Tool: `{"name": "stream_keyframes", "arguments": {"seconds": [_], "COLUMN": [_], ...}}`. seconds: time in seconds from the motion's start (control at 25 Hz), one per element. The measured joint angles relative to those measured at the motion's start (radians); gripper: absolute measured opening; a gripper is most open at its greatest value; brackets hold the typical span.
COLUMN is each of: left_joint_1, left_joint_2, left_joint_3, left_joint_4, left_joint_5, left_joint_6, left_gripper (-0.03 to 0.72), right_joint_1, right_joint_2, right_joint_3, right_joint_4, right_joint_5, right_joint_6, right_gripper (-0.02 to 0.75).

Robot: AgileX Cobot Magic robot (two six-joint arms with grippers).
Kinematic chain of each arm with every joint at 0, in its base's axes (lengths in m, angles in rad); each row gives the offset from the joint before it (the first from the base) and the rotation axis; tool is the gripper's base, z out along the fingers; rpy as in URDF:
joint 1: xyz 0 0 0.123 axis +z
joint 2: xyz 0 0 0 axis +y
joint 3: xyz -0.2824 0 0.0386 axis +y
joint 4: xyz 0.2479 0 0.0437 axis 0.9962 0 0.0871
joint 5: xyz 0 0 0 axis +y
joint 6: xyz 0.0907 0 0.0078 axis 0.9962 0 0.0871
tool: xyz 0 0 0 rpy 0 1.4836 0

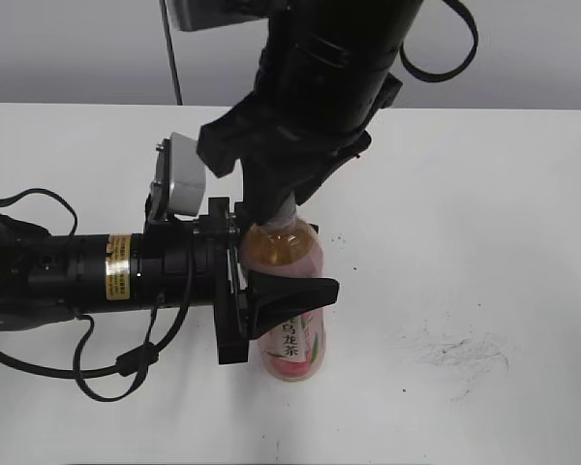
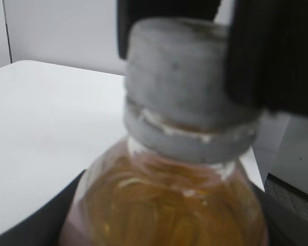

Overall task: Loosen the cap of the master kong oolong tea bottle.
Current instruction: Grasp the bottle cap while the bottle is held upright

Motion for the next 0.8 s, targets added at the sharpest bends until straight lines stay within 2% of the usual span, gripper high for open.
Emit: {"name": "stream_keyframes", "arguments": {"seconds": [0.32,0.48,0.8], "left_joint_1": [0.0,0.0,0.0], "left_joint_2": [0.0,0.0,0.0], "left_joint_3": [0.0,0.0,0.0], "left_joint_4": [0.001,0.004,0.009], "left_joint_5": [0.0,-0.001,-0.002], "left_joint_6": [0.001,0.003,0.011], "left_gripper": [0.445,0.445,0.445], "right_joint_1": [0.0,0.0,0.0], "right_joint_2": [0.0,-0.002,-0.002], "right_joint_3": [0.0,0.0,0.0], "right_joint_4": [-0.001,-0.002,-0.002], "right_joint_5": [0.001,0.0,-0.001], "right_joint_6": [-0.307,-0.644,-1.515], "right_gripper": [0.276,0.273,0.273]}}
